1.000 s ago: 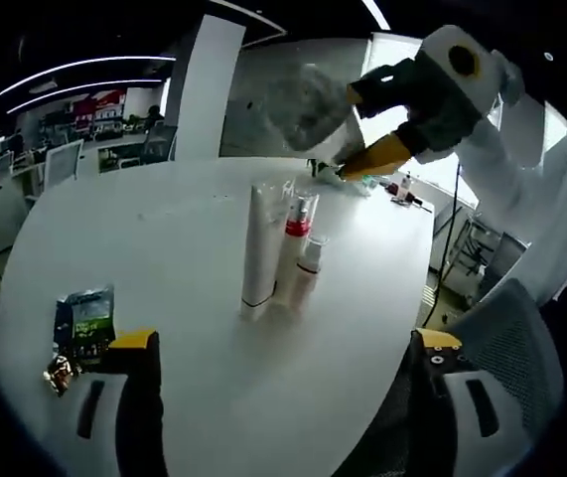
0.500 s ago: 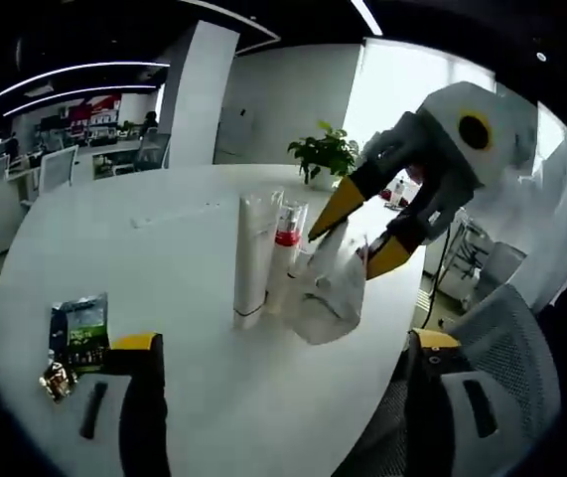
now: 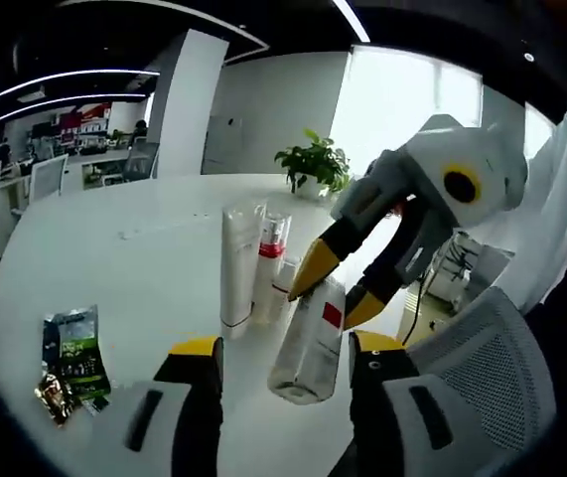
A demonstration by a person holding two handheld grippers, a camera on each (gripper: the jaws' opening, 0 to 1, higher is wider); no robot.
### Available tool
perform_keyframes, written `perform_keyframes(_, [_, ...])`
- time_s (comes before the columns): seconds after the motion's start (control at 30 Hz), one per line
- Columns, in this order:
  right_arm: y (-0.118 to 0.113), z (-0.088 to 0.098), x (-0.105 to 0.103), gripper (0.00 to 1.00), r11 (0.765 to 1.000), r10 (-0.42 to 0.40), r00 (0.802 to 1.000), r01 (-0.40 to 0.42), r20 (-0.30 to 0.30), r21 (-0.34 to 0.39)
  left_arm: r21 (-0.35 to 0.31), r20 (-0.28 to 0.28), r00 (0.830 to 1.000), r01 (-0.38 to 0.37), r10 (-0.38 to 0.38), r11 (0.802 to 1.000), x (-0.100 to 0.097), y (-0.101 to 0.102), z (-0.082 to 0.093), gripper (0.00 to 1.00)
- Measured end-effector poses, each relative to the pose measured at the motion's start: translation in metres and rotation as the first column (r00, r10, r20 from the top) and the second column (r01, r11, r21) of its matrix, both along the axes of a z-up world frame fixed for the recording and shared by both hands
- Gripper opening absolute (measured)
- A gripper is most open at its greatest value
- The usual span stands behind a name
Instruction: Arrange the skincare products in the storage area until every visible bottle or jar stands upright without overlapping.
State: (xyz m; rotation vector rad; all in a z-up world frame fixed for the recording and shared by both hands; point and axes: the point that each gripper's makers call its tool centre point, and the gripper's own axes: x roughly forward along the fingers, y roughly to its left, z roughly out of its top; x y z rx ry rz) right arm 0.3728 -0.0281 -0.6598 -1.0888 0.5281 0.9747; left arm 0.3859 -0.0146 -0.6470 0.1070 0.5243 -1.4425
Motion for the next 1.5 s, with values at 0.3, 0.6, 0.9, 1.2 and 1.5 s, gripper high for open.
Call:
perform_keyframes(0.3, [0.007, -0.003, -0.002, 0.13, 0.994, 0.087, 0.995, -0.084, 0.048, -0.064, -0.016, -0.069, 0.997, 0.031, -0.032, 0.999, -0.011, -0.002, 0.001, 0.24])
perform_keyframes(0.6, [0.009, -0.002, -0.001, 0.13, 0.952, 0.266, 0.951, -0.235, 0.156, -0.195, 0.005, -0.1, 0.994, 0.048, -0.047, 0.999, -0.017, -0.003, -0.005, 0.2])
perform_keyframes(0.9, [0.012, -0.006, 0.002, 0.13, 0.851, 0.454, 0.861, -0.342, 0.228, -0.399, 0.061, -0.106, 0.993, 0.06, -0.054, 0.996, -0.02, -0.004, -0.02, 0.19])
perform_keyframes(1.2, [0.004, -0.019, 0.006, 0.13, 0.784, 0.523, 0.826, -0.368, 0.211, -0.5, 0.1, -0.107, 0.993, 0.053, -0.042, 0.994, -0.02, -0.016, -0.038, 0.19])
perform_keyframes(1.5, [-0.005, -0.031, 0.0, 0.14, 0.741, 0.559, 0.81, -0.393, 0.176, -0.544, 0.115, -0.118, 0.988, 0.108, -0.095, 0.987, -0.03, -0.027, -0.052, 0.18])
